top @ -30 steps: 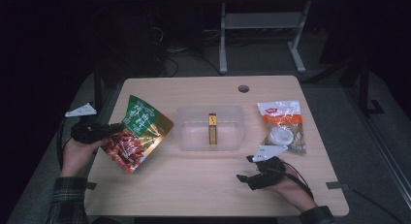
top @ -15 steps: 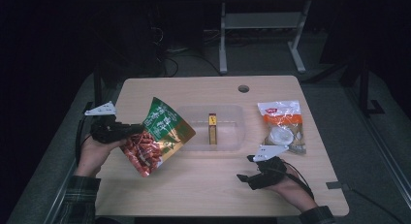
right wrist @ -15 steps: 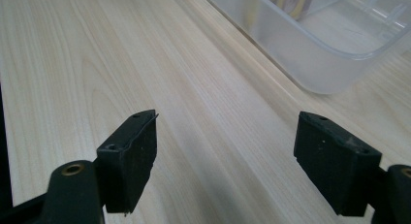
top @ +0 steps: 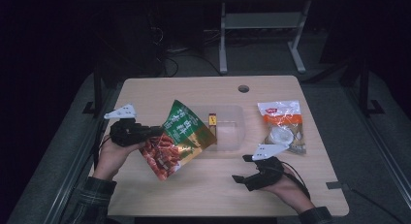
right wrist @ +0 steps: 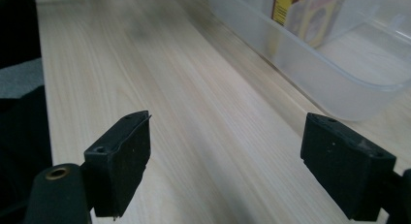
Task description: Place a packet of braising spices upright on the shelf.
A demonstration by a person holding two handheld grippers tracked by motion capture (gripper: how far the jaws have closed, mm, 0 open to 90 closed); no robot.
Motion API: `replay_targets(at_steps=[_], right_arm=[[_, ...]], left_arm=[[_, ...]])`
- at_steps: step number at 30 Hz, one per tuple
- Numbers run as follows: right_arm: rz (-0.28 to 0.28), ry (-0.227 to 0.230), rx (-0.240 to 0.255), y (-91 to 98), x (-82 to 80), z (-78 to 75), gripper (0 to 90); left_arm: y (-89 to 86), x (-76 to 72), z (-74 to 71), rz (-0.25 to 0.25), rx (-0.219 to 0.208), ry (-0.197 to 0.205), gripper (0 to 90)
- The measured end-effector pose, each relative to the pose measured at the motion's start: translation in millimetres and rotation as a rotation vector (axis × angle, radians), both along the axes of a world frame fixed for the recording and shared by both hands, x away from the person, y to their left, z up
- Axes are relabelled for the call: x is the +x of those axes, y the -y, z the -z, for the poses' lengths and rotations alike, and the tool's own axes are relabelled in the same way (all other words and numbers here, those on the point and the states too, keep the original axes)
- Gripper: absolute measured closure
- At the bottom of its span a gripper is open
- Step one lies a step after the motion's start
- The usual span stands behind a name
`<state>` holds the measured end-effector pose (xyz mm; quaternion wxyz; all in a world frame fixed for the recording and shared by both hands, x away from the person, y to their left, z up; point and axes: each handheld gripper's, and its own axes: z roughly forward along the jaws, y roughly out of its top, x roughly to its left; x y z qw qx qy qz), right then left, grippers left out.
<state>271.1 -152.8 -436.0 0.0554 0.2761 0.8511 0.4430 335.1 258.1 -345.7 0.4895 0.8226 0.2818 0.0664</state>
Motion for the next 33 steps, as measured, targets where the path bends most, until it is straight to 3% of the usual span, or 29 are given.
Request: replay_targets(at_steps=[9,20,29,33], right_arm=[[-0.015,0.042,0.092,-16.6,2.1,-7.4,20.8],[-0.002,0.045,0.194,-29.3,10.2,-13.8,28.0],[-0.01,-0.007,0.245,-28.3,17.0,-12.2,42.9],[-0.022,-0.031,0.253,-29.6,17.4,-10.7,57.8]], left_arm=[[34.2,-5.8,7.0,0.054,0.012,0.004,89.9],[59.3,-10.9,16.8,0.107,0.015,-0.005,89.9],[68.6,-15.3,16.5,0.127,0.002,-0.01,89.8],[69.9,-16.0,16.5,0.128,-0.01,-0.01,89.8]])
